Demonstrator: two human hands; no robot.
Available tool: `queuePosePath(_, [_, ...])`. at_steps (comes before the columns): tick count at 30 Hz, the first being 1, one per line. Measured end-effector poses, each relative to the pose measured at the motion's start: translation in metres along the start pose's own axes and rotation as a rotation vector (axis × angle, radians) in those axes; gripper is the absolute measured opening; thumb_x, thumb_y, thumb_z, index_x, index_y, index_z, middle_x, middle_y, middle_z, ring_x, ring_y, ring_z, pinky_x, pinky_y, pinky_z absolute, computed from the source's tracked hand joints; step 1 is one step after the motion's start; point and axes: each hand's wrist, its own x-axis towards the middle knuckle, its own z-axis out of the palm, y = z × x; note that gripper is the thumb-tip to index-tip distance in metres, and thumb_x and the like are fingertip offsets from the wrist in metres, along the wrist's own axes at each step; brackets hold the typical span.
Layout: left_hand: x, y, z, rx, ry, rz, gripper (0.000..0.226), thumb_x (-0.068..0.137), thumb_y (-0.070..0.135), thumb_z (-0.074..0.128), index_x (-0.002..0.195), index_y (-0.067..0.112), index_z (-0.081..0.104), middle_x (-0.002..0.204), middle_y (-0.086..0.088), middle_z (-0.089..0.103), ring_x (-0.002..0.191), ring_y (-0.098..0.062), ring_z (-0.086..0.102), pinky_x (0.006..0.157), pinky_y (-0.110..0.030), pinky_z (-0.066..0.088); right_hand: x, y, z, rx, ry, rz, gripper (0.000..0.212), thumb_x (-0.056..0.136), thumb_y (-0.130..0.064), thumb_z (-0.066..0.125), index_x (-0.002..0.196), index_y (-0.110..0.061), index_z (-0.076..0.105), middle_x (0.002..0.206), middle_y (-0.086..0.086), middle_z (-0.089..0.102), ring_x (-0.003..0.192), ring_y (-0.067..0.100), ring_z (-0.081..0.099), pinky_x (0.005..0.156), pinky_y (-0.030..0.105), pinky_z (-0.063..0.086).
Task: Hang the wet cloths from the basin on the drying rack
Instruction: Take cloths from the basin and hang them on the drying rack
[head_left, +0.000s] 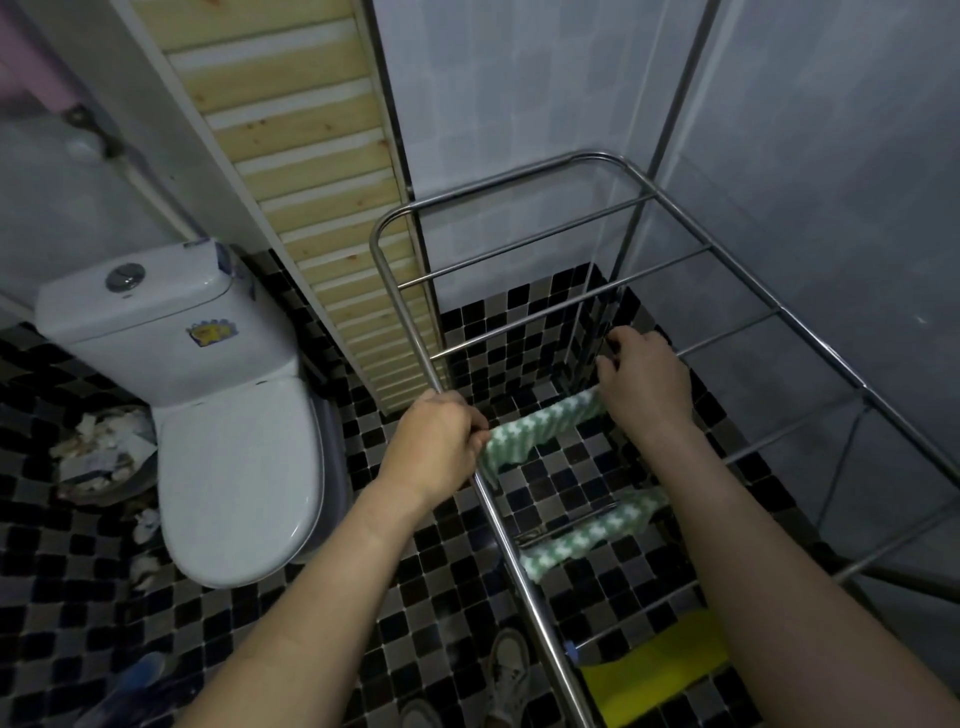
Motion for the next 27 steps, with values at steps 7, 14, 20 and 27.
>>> queuePosePath(7, [-0.007, 0.011, 0.001, -0.027, -0.036, 0.034, 0.031, 0.094, 0.025, 0.060, 0.124, 0.027, 0.063, 0.116, 0.004, 0.067, 0.113, -0.018, 0.055, 0.097, -0.033, 0.045, -0.001, 0.005, -0.015, -0.066, -0.402, -0.299, 0.030, 0.089, -0.018, 0.067, 0.119, -0.024, 0.068, 0.124, 0.002, 0.063, 0.124, 0.024, 0.046, 0.096, 0.039, 0.046])
queuePosePath(14, [-0.010, 0.009, 0.008, -0.005, 0.003, -0.012, 0.017, 0.093, 0.026, 0.061, 0.106, 0.021, 0.070, 0.099, 0.002, 0.068, 0.099, -0.017, 0.058, 0.085, -0.033, 0.049, -0.002, 0.000, -0.010, -0.286, -0.400, -0.414, 0.056, 0.078, 0.014, 0.055, 0.117, -0.024, 0.069, 0.113, 0.006, 0.070, 0.104, 0.026, 0.063, 0.083, 0.036, 0.053])
queuePosePath(20, [-0.011, 0.010, 0.010, 0.022, 0.015, -0.027, 0.022, 0.094, 0.027, 0.059, 0.113, 0.021, 0.068, 0.104, 0.001, 0.067, 0.104, -0.018, 0.058, 0.086, -0.031, 0.048, -0.005, -0.004, -0.015, -0.373, -0.415, -0.419, 0.067, 0.081, 0.015, 0.050, 0.134, -0.024, 0.055, 0.125, 0.012, 0.063, 0.111, 0.030, 0.060, 0.085, 0.039, 0.053])
queuePosePath(27, [-0.034, 0.001, 0.001, -0.091, 0.121, -0.037, 0.034, 0.094, 0.027, 0.059, 0.128, 0.022, 0.060, 0.126, 0.003, 0.063, 0.117, -0.017, 0.054, 0.098, -0.031, 0.045, -0.021, -0.028, -0.023, -0.324, -0.381, -0.436, 0.068, 0.084, 0.012, 0.052, 0.142, -0.023, 0.044, 0.128, 0.011, 0.058, 0.122, 0.029, 0.049, 0.084, 0.043, 0.052])
